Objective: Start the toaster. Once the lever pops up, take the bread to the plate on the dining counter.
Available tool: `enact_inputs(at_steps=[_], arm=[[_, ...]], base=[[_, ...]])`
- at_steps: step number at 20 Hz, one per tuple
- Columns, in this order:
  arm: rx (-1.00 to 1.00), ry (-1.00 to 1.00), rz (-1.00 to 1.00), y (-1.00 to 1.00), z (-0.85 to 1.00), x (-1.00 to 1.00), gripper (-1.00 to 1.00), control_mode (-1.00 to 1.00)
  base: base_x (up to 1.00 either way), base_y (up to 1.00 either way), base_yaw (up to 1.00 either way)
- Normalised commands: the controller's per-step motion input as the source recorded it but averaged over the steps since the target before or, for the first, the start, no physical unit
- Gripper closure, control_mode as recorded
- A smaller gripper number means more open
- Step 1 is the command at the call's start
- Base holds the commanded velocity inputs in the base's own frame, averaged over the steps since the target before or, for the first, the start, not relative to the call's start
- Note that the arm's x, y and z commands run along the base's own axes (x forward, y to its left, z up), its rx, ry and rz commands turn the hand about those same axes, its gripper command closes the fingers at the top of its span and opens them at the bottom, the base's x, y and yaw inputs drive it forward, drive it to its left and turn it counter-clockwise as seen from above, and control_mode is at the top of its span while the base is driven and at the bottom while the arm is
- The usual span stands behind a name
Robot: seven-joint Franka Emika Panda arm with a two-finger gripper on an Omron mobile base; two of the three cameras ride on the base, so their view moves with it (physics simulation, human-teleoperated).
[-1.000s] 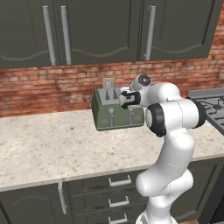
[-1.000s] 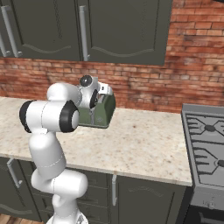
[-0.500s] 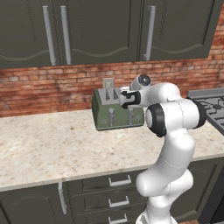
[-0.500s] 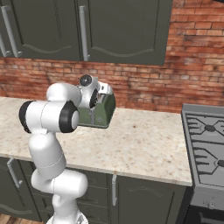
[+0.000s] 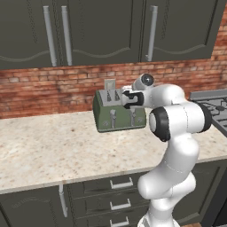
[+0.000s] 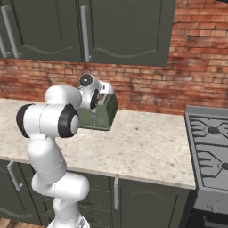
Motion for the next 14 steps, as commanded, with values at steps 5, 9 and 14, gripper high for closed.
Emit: enact_inputs(at_steps=[5,9,14], arm=[[0.00,-0.04,0.00,0.00,0.23,-0.19,1.00,-1.00],[0.00,-0.13,0.00,0.00,0.18,-0.45,1.00,-1.00],[0.00,-0.20,0.00,0.00,0.25,-0.58,1.00,-1.00]], base=[[0.00,0.00,0.00],[0.00,0.00,0.00],[0.00,0.00,0.00]])
